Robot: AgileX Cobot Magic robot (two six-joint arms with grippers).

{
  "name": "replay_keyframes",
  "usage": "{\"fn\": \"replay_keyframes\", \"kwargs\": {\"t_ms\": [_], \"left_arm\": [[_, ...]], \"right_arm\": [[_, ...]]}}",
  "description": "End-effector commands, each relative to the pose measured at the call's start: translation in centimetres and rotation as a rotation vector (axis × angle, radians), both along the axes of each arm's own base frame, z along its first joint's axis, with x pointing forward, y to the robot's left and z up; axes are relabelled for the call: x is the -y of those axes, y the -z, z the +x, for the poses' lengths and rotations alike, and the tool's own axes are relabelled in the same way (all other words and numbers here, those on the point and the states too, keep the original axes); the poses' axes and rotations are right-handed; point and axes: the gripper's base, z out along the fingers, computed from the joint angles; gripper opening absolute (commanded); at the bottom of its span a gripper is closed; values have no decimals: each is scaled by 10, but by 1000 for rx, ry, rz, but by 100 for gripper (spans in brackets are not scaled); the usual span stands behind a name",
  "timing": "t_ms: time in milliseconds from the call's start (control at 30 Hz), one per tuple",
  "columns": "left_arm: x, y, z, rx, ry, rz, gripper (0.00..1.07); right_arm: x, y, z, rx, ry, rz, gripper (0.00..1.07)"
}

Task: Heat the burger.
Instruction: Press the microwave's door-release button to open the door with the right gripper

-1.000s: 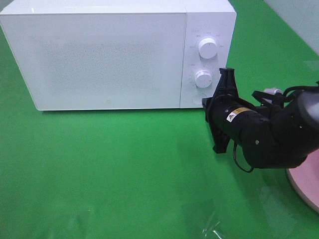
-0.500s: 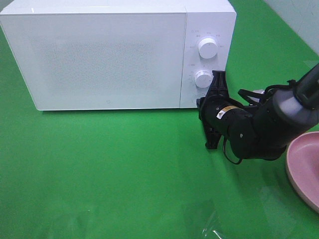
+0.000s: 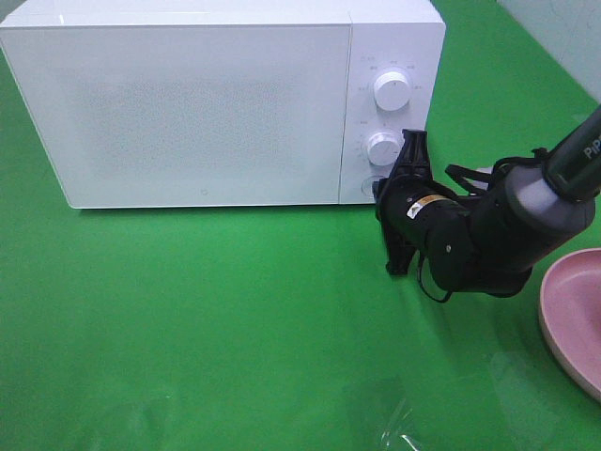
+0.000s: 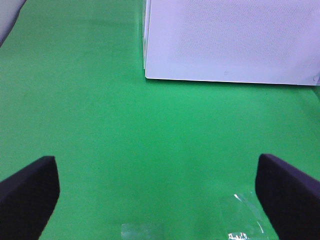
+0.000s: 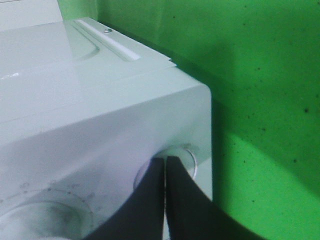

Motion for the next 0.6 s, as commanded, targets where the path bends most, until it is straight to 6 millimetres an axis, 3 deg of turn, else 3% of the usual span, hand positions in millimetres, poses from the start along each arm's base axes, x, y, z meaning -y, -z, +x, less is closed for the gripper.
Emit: {"fn": "replay_keyframes", "kwargs": {"t_ms": [33,600], "left_arm": [[0,0,-3,26,7,-6,100],[0,0,-3,26,7,-6,100]], "right_arm": [[-2,-10,9,71,-1,14,0],[-3,-27,23,233,53,7,0]]}}
